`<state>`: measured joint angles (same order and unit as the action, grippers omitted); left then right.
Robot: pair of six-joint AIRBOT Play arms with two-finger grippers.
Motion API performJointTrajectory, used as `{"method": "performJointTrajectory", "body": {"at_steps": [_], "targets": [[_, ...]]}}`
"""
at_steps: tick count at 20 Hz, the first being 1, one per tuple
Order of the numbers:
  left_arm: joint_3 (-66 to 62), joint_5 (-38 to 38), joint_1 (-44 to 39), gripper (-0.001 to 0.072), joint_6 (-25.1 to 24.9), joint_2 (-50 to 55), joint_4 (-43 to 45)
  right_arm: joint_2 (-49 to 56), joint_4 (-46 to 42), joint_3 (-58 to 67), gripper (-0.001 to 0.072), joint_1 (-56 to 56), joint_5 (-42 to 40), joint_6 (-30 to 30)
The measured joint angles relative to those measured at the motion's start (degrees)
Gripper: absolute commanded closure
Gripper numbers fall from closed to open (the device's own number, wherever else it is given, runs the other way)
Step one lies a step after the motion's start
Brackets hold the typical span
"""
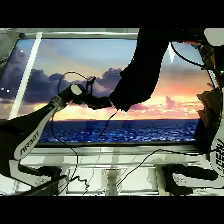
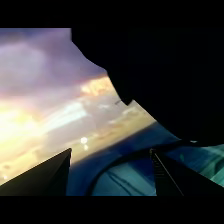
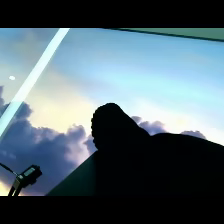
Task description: Fold the clothes and pants, and hang the long-sleeved shirts on hangers.
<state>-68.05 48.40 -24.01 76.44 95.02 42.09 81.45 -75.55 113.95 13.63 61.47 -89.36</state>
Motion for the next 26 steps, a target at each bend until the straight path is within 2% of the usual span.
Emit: {"method": "performJointTrajectory", "body": {"at_steps": [9, 11, 14, 15, 17, 18, 19, 23, 26], "targets": [[-0.35, -12.68, -5.03, 0.0182, -1.03, 4.15, -2.19, -0.09, 0.33, 0.00, 0.0695, -0.87, 0.37, -0.02], [-1.38, -14.12, -5.31, 0.0237, -1.05, 5.40, -2.38, -0.09, 0.37, 0.00, 0.0695, -0.87, 0.37, -0.02], [-4.57, -14.49, -6.19, 0.0242, -1.05, 7.93, -2.45, -0.11, 0.44, 0.02, 0.0694, -0.87, 0.39, -0.02], [-5.66, -14.51, -6.60, 0.0293, -1.05, 8.83, -2.54, -0.11, 0.46, 0.02, 0.0694, -0.87, 0.42, -0.02], [-7.34, -14.27, -7.45, 0.0459, -1.09, 10.58, -2.49, -0.11, 0.50, 0.02, 0.0695, -0.87, 0.44, -0.02], [-7.91, -13.86, -7.87, 0.0607, -1.09, 11.32, -2.45, -0.11, 0.50, 0.02, 0.0695, -0.87, 0.44, -0.02], [-8.26, -13.33, -8.17, 0.0698, -1.07, 11.85, -2.25, -0.11, 0.52, 0.02, 0.0695, -0.87, 0.44, -0.02], [-9.68, -11.26, -7.39, 0.0700, -1.53, 12.00, -0.57, -0.35, 0.28, 0.02, 0.0695, -0.87, 0.46, -0.02], [-11.32, -11.69, -3.45, 0.0700, -1.88, 8.37, 3.74, -1.53, -1.25, 0.02, 0.0695, -1.05, -0.31, -0.02]]}}
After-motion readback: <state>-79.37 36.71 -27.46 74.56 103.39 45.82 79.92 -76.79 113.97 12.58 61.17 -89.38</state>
